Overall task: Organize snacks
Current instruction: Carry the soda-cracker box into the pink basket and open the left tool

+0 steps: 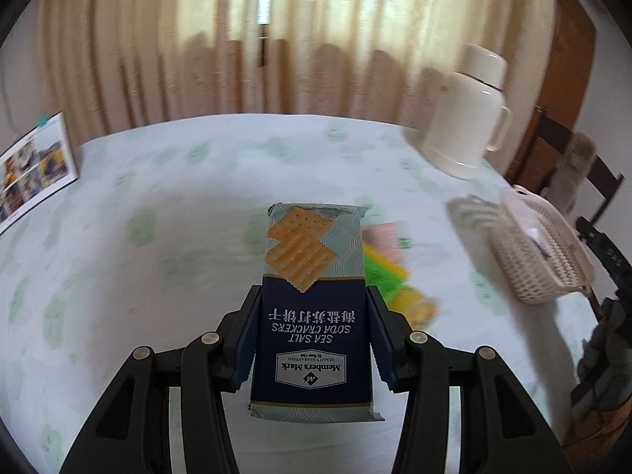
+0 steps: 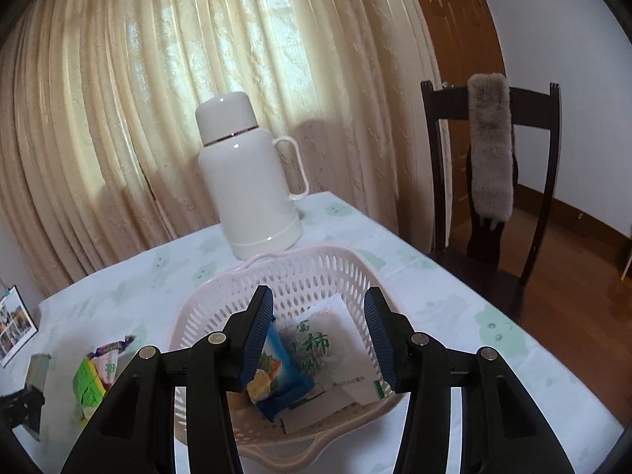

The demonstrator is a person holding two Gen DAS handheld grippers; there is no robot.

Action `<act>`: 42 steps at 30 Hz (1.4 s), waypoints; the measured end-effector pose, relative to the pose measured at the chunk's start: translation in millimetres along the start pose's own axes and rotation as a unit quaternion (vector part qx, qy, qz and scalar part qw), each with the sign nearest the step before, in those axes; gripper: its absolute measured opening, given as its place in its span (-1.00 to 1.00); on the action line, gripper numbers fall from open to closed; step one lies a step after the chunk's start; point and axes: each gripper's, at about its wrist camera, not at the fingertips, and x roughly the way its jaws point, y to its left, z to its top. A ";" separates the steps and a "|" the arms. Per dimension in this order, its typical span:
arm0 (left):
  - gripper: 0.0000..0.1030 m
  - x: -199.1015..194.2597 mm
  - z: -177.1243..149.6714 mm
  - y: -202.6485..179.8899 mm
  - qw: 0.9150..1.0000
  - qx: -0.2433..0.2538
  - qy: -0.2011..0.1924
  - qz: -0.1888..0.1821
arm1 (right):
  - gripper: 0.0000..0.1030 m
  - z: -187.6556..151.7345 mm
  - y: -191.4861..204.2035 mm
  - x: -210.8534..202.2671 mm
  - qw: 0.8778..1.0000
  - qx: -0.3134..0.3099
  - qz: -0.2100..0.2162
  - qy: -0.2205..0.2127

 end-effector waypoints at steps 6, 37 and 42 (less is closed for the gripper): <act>-0.11 8.3 17.9 -50.9 0.998 0.034 0.009 -0.052 | -0.01 -0.4 -3.6 -4.6 1.000 0.007 0.000 -0.012; 0.49 47.5 60.8 -195.9 0.969 0.089 0.017 -0.231 | 0.10 -1.9 -30.1 -20.6 0.996 0.086 0.000 -0.033; 0.50 43.7 63.4 -181.0 0.977 0.083 0.005 -0.198 | 0.11 -2.6 -28.3 -19.0 0.996 0.081 0.000 -0.030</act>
